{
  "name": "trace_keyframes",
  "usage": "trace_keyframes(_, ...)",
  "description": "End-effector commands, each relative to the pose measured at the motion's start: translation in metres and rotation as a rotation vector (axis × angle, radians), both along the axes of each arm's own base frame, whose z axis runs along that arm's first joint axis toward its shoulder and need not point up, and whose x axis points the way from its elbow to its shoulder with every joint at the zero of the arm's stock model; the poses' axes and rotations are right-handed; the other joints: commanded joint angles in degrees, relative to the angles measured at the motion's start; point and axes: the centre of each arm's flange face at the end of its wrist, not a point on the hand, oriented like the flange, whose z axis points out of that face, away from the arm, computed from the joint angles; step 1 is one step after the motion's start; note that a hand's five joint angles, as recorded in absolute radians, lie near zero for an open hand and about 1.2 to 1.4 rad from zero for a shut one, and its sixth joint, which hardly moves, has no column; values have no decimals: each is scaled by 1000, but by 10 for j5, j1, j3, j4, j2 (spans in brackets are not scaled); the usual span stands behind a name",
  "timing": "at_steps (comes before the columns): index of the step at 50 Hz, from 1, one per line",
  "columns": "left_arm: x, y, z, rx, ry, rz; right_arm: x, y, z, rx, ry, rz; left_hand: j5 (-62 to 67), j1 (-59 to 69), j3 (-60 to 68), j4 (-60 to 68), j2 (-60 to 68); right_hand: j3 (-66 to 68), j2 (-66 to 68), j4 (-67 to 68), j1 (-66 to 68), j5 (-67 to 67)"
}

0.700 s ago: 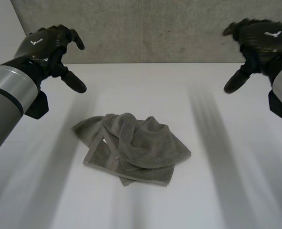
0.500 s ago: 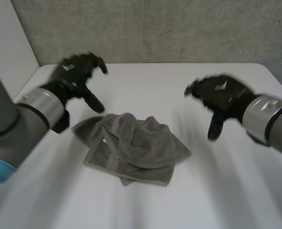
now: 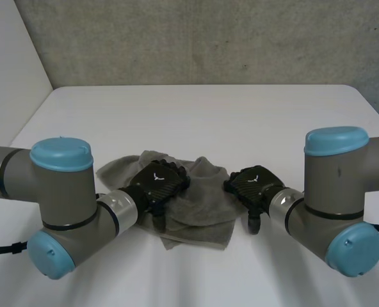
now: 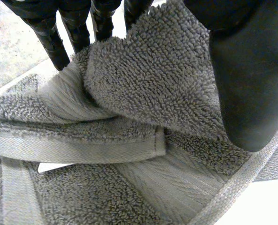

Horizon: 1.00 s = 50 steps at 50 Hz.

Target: Fold the towel.

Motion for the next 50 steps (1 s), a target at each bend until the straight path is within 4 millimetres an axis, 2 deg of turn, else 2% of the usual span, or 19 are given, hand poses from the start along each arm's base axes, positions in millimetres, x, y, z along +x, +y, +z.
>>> trace_keyframes(1,-1,-8,-7,-33,-5,58,3,-5,-5,-14,-80,-36,2,-19,-20,-19,-16,50,61,53,48,39)
trace_keyframes(11,-1,-14,-12,-43,-4,100,8,-6,-11,-32,-127,-44,106,84,84,85,88,260,271,263,258,249)
trace_keyframes(15,-2,-15,-11,-32,17,110,9,-7,-8,-38,-136,-42,318,297,296,298,300,613,625,617,611,603)
trace_keyframes(19,-5,-22,-1,-18,83,138,11,-9,-2,-47,-158,-46,649,627,627,628,631,614,625,617,612,604)
trace_keyframes(24,-13,-42,27,-73,162,170,19,-21,18,-98,-208,-48,654,633,632,634,637,614,625,617,612,604)
trace_keyframes(27,-13,-64,56,-156,216,236,27,-37,46,-191,-257,-49,654,633,632,634,637,614,625,617,612,604)
trace_keyframes(30,-11,-90,105,-293,296,306,34,-58,102,-354,-351,-62,654,633,632,634,637,614,625,617,612,604)
trace_keyframes(31,-11,-91,105,-294,297,306,36,-68,140,-460,-412,-80,654,633,632,634,637,614,625,617,612,604)
trace_keyframes(32,-7,-103,136,-376,348,336,36,-68,140,-461,-413,-80,654,633,632,634,637,614,625,617,612,604)
trace_keyframes(33,-3,-112,169,-461,405,352,35,-74,180,-566,-479,-109,654,633,632,634,637,614,625,617,612,604)
trace_keyframes(34,-3,-112,169,-462,405,352,33,-76,220,-673,-555,-137,654,633,632,634,637,614,625,617,612,604)
trace_keyframes(35,0,-117,201,-542,459,357,33,-76,220,-674,-556,-138,654,633,632,634,637,614,625,617,612,604)
trace_keyframes(36,4,-119,232,-620,513,358,28,-75,259,-779,-642,-164,654,633,632,634,637,614,625,617,612,604)
trace_keyframes(37,4,-119,232,-621,513,358,22,-70,293,-871,-733,-177,654,633,632,634,637,614,625,617,612,604)
trace_keyframes(38,9,-118,260,-691,560,357,22,-70,294,-872,-734,-177,654,633,632,634,637,614,625,617,612,604)
trace_keyframes(39,9,-118,260,-691,561,357,17,-62,322,-942,-814,-177,654,633,632,634,637,614,625,617,612,604)
trace_keyframes(42,19,-116,294,-788,618,365,16,-49,346,-1000,-889,-148,654,633,632,634,637,614,625,617,612,604)
trace_keyframes(46,34,-120,292,-791,592,393,21,-46,333,-949,-843,-122,654,633,632,634,637,614,625,617,612,604)
trace_keyframes(50,42,-130,255,-705,520,414,50,-27,268,-697,-648,35,654,633,632,634,637,614,625,617,612,604)
